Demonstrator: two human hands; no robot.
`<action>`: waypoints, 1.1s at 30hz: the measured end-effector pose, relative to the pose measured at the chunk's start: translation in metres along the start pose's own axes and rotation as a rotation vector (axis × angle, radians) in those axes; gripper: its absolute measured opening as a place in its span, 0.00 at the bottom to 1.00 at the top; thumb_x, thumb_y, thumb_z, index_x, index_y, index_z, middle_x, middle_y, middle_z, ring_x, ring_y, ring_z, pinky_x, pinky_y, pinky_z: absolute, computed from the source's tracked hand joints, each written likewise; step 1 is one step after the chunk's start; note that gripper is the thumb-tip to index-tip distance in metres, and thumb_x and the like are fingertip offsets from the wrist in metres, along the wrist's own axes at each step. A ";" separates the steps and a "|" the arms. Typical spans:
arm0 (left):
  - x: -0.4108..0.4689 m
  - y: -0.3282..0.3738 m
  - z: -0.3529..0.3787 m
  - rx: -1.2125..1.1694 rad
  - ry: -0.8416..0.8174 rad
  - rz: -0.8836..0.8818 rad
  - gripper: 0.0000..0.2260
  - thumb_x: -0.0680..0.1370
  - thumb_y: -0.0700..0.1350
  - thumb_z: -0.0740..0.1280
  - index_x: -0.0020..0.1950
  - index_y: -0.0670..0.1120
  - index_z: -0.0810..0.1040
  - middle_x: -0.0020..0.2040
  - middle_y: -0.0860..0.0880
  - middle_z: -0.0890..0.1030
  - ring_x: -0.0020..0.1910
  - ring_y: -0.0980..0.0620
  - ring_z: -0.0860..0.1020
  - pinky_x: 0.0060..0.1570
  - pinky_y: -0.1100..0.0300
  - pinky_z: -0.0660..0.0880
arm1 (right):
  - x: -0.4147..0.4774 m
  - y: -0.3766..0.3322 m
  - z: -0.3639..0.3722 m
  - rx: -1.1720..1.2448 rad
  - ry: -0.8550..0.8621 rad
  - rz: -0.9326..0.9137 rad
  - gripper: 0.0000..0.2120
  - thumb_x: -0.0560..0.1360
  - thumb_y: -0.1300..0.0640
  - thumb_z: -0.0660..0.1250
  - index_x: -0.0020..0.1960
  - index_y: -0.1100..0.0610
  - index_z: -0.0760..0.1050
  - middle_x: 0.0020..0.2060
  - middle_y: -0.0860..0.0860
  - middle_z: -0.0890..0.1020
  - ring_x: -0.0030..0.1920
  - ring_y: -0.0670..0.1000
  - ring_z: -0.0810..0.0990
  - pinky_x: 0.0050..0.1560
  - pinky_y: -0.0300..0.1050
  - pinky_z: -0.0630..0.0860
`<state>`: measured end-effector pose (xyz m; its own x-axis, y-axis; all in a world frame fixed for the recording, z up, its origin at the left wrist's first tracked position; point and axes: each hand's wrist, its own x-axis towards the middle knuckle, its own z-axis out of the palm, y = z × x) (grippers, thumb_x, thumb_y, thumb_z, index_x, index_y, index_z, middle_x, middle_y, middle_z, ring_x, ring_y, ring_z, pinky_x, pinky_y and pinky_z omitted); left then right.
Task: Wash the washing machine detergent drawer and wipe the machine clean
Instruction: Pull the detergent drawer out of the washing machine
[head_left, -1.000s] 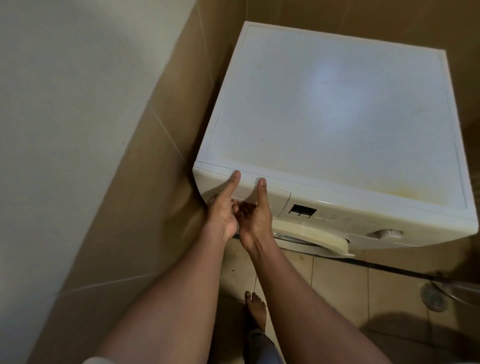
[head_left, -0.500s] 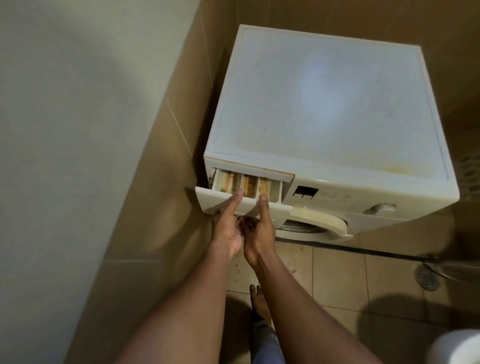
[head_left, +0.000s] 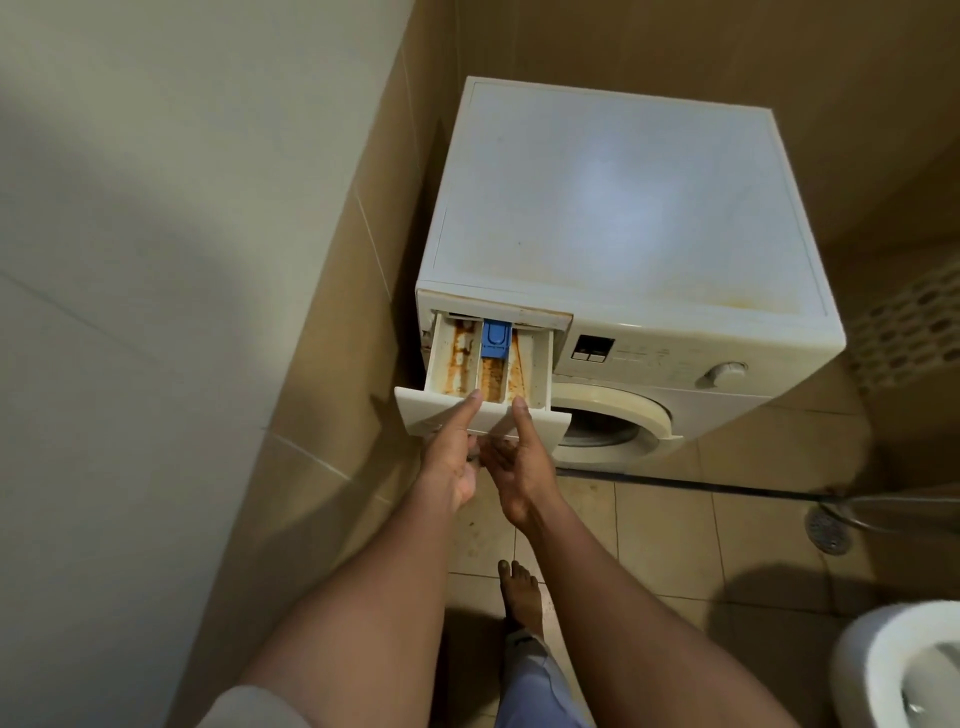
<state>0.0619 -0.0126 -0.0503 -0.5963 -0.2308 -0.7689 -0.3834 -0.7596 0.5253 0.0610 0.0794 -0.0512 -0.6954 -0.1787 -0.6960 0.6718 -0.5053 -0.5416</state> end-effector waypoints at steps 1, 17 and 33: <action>-0.001 0.000 0.000 0.027 -0.001 -0.002 0.23 0.73 0.45 0.77 0.66 0.47 0.75 0.59 0.43 0.83 0.58 0.46 0.81 0.59 0.52 0.77 | -0.001 -0.001 -0.002 -0.048 0.010 0.001 0.34 0.69 0.39 0.73 0.68 0.57 0.73 0.59 0.61 0.82 0.58 0.56 0.83 0.61 0.50 0.79; -0.002 -0.004 0.010 0.073 0.121 -0.014 0.37 0.69 0.57 0.78 0.73 0.49 0.67 0.58 0.43 0.82 0.58 0.44 0.80 0.62 0.47 0.77 | 0.031 -0.083 0.042 -1.743 0.031 -0.623 0.27 0.77 0.53 0.67 0.75 0.51 0.65 0.65 0.55 0.76 0.64 0.57 0.74 0.61 0.54 0.75; 0.017 0.005 0.027 -0.016 0.220 -0.073 0.29 0.76 0.44 0.73 0.74 0.46 0.66 0.60 0.40 0.77 0.59 0.41 0.77 0.58 0.42 0.80 | 0.082 -0.077 0.065 -2.041 -0.107 -0.396 0.36 0.76 0.56 0.69 0.77 0.53 0.54 0.43 0.52 0.74 0.43 0.51 0.76 0.39 0.46 0.77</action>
<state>0.0309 -0.0045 -0.0509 -0.3985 -0.3011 -0.8663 -0.4071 -0.7884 0.4612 -0.0641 0.0488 -0.0359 -0.7988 -0.3946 -0.4541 -0.2790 0.9118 -0.3014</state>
